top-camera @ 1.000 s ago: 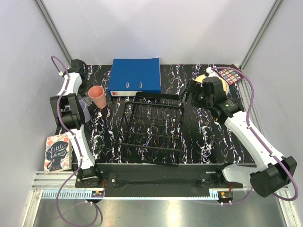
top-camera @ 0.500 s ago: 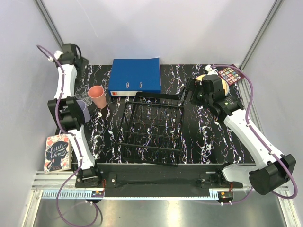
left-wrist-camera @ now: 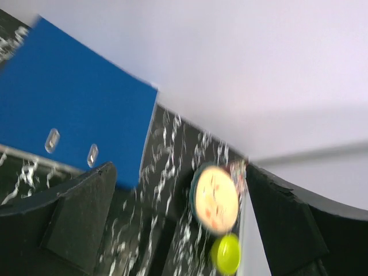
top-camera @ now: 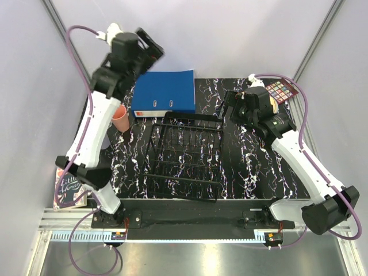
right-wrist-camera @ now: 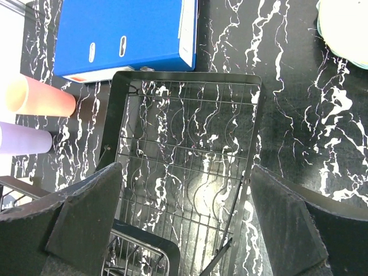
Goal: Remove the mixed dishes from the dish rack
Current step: Reset both arms
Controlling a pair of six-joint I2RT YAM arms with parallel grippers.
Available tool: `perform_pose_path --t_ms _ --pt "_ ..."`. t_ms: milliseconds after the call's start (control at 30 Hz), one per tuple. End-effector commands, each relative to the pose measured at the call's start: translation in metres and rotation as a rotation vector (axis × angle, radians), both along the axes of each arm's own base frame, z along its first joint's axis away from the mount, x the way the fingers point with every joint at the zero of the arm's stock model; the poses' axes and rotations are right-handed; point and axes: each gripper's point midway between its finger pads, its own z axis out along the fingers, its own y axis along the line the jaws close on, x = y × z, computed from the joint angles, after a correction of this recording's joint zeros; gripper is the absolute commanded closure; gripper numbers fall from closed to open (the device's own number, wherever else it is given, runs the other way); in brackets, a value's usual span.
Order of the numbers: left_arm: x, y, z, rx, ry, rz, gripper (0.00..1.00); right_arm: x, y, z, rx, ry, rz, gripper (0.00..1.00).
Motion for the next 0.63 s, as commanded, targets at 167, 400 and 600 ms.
perform_pose_path --t_ms 167,400,600 --pt "-0.117 -0.016 -0.027 0.3 -0.037 -0.069 0.01 0.0 -0.01 0.022 -0.069 -0.068 -0.031 0.0" --pt "-0.172 -0.016 -0.085 0.367 0.026 -0.155 0.01 0.005 -0.021 0.038 -0.111 -0.112 -0.072 0.0" --pt "-0.199 -0.026 -0.107 0.423 0.036 -0.243 0.01 -0.002 -0.026 0.043 -0.099 -0.129 -0.082 0.0"
